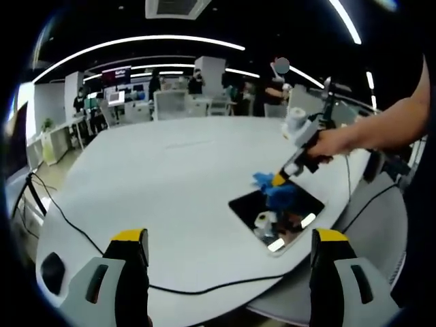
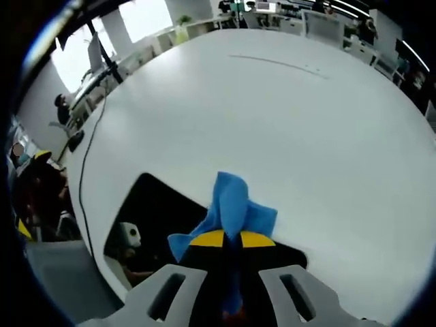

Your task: Wipe the mirror surface with the cleaning cloth until all visible marks leave the cleaned area.

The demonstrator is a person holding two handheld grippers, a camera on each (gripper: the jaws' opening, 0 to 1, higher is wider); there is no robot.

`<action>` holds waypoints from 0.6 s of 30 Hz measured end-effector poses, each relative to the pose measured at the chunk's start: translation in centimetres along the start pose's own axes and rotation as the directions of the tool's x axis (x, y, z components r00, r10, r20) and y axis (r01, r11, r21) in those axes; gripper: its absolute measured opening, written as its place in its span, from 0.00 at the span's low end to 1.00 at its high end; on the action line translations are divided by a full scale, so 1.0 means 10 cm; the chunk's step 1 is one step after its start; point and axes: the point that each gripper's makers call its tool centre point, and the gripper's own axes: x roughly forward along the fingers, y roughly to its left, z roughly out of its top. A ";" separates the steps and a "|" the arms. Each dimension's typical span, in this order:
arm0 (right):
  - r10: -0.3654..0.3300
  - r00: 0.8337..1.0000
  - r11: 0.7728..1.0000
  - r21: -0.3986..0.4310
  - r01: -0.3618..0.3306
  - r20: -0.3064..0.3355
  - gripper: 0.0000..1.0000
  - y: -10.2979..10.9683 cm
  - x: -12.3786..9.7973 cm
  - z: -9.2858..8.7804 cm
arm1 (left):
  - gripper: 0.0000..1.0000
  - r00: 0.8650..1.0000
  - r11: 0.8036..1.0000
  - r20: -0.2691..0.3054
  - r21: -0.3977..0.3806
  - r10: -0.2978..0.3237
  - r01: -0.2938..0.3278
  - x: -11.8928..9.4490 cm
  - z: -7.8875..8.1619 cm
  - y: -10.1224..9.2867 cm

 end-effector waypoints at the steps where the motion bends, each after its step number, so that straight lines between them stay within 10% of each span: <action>1: -0.001 1.000 1.000 0.004 0.001 -0.001 0.01 -0.01 0.00 0.00 | 1.00 1.000 1.000 0.001 -0.001 0.000 0.000 0.00 0.00 0.00; 18: -0.035 0.999 0.999 0.012 0.035 0.036 0.01 0.02 -0.02 -0.02 | 1.00 1.000 1.000 -0.009 0.001 -0.005 0.005 -0.03 -0.04 -0.02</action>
